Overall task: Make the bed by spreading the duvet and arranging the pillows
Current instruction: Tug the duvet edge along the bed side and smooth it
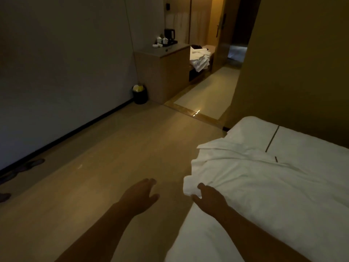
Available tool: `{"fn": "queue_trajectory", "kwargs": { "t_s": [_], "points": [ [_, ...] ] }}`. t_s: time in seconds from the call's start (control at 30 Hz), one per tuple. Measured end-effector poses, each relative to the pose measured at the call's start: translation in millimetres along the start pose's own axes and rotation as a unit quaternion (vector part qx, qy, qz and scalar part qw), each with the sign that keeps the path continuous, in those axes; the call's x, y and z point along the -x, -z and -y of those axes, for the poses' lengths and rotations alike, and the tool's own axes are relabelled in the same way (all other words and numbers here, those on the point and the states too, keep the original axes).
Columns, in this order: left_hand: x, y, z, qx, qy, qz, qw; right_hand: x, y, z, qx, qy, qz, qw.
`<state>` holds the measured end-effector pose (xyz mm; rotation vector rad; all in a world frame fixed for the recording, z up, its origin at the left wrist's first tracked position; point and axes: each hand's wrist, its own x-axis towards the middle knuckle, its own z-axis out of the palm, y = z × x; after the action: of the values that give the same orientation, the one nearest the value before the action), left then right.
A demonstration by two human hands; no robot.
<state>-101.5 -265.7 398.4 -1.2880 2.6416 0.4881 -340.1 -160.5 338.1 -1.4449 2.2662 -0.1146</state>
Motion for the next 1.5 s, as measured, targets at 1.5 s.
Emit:
{"fn": "queue_trajectory", "kwargs": {
  "t_s": [1.5],
  "points": [
    [-669.3,-116.3,-246.6,-0.053,-0.379,0.233,0.894,-434.6,39.7,-372.1,-0.108,-0.296,-0.108,0.943]
  ]
}}
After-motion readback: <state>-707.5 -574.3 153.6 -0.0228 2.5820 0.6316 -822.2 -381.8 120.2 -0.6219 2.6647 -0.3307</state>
